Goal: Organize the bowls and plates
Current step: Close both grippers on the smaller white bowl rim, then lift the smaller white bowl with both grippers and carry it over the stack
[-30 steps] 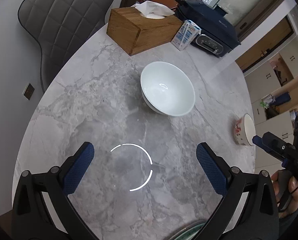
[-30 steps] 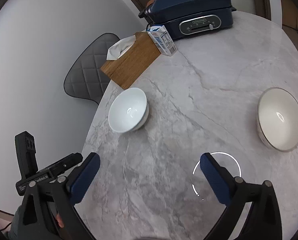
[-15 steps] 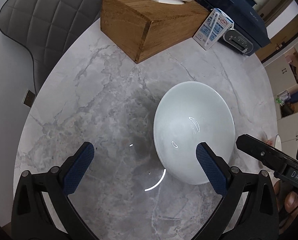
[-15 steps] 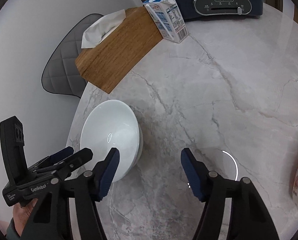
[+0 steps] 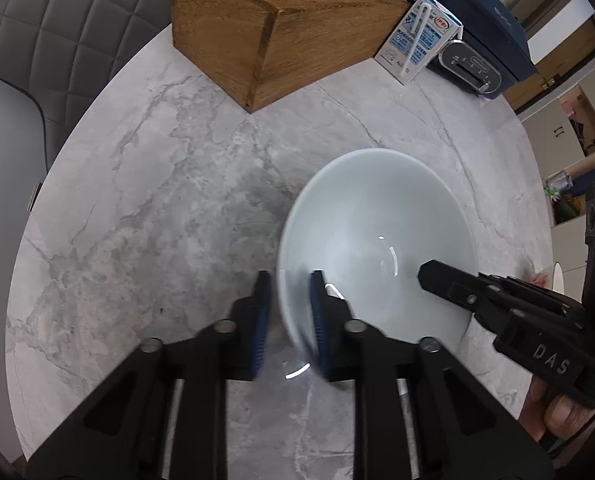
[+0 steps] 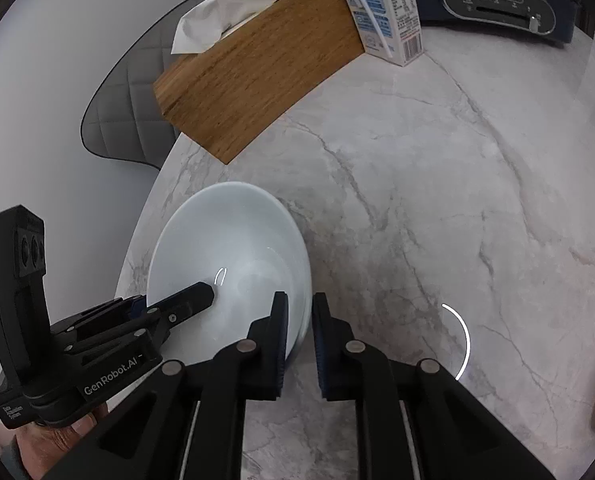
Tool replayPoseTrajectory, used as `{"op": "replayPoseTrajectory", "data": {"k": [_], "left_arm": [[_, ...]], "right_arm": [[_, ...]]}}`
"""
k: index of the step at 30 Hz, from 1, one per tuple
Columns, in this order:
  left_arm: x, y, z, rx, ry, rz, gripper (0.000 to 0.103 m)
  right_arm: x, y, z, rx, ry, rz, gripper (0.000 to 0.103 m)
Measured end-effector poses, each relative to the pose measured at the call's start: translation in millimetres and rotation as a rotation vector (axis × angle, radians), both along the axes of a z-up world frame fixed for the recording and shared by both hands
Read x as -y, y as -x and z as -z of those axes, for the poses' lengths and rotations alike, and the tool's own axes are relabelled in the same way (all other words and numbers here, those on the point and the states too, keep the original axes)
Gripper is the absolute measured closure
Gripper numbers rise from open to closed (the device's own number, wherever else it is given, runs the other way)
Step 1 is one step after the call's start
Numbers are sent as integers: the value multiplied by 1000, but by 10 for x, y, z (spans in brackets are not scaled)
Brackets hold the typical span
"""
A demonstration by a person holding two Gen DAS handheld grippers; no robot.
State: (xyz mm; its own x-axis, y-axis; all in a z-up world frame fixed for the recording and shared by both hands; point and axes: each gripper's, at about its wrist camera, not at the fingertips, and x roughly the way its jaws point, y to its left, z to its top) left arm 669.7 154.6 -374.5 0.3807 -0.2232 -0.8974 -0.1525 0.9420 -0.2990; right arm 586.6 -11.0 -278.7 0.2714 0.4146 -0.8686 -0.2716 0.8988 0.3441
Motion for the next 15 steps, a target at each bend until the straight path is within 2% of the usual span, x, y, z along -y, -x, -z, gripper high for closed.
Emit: {"op": "replayPoseTrajectory", "data": {"k": [7,15], "left_arm": [[115,78,-125,-1,-11,28,93],[176,462,-573,44,4,52,93]], "right_arm": [[76,69,-28,-4,-13,27,92],[198,404,-420,39,-5,24,92]]}}
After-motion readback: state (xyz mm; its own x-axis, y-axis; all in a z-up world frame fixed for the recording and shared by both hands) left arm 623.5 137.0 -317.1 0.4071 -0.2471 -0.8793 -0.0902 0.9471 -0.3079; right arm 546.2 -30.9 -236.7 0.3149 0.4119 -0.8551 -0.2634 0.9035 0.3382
